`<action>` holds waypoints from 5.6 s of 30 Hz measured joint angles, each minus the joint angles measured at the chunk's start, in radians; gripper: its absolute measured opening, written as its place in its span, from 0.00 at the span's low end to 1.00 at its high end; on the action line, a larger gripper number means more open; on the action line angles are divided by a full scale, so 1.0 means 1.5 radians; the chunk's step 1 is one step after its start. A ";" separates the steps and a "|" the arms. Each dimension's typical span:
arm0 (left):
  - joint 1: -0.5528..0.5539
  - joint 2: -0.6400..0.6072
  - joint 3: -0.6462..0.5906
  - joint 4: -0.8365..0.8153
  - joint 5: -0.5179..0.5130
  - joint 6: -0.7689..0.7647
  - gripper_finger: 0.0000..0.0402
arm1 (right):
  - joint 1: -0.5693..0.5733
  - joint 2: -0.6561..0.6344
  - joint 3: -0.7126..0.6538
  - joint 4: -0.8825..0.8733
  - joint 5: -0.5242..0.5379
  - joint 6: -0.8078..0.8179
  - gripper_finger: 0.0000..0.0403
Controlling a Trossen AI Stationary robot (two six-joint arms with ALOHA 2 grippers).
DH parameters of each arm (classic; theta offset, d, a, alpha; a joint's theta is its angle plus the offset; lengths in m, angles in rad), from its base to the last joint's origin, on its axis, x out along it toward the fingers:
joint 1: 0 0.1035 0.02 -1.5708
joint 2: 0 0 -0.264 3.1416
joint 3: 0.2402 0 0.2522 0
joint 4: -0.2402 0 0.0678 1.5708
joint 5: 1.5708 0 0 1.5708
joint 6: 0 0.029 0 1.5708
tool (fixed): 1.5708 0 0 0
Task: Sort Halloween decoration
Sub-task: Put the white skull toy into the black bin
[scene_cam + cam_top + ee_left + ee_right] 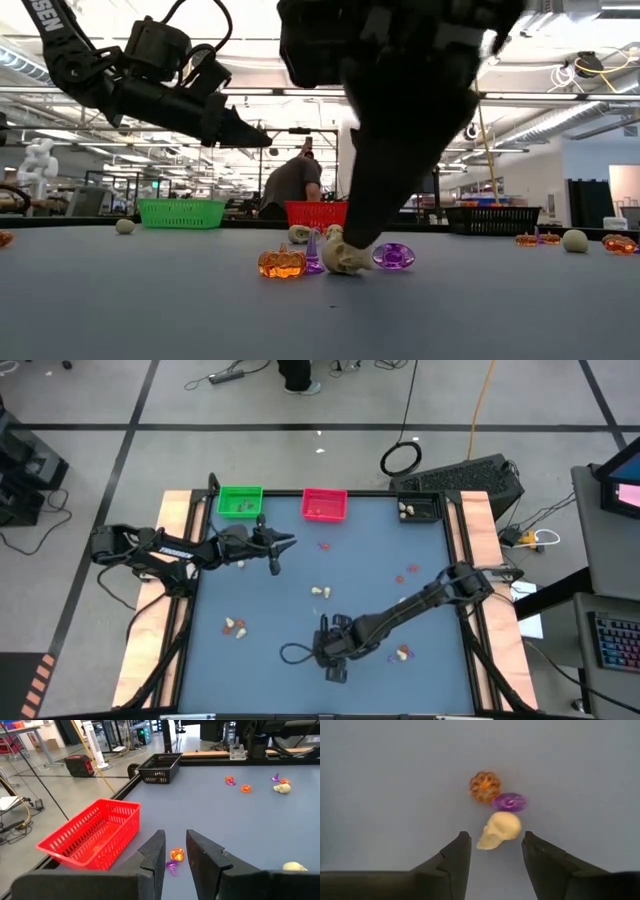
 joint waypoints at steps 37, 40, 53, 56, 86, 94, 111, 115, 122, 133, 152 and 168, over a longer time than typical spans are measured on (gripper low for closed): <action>0.000 0.000 0.000 -0.007 -0.006 0.007 0.21 | -0.056 0.006 0.000 0.008 -0.154 0.055 0.38; 0.001 0.000 0.000 -0.007 -0.006 0.008 0.21 | -0.056 0.018 0.000 0.022 -0.155 0.064 0.40; 0.001 0.000 0.000 -0.034 -0.008 0.019 0.21 | -0.055 0.016 -0.001 0.004 -0.131 0.030 0.20; 0.001 0.000 0.000 -0.046 -0.008 0.018 0.21 | -0.059 0.005 -0.001 -0.006 -0.115 -0.006 0.15; 0.000 0.000 0.000 -0.081 -0.008 0.000 0.21 | -0.045 0.007 -0.001 0.047 -0.034 -0.136 0.40; 0.000 0.000 0.000 -0.081 -0.008 0.001 0.21 | -0.045 0.007 -0.014 0.042 -0.036 -0.135 0.33; 0.000 0.000 0.000 -0.081 -0.008 0.004 0.21 | -0.048 0.006 -0.040 0.074 -0.051 -0.181 0.09; 0.000 0.000 0.000 -0.081 -0.008 0.005 0.21 | -0.055 -0.003 -0.041 0.066 -0.048 -0.189 0.06; 0.001 0.000 0.000 -0.085 -0.008 0.005 0.21 | -0.077 -0.055 -0.041 0.011 0.012 -0.202 0.06; 0.001 0.000 0.000 -0.092 -0.008 0.005 0.21 | -0.172 -0.190 -0.048 -0.220 0.165 -0.232 0.01; 0.001 0.000 0.000 -0.089 -0.008 0.005 0.21 | -0.328 -0.308 -0.428 0.194 0.022 -0.119 0.18; 0.000 0.000 0.000 -0.091 -0.008 0.000 0.21 | -0.261 -0.162 -0.430 0.357 0.268 0.057 0.40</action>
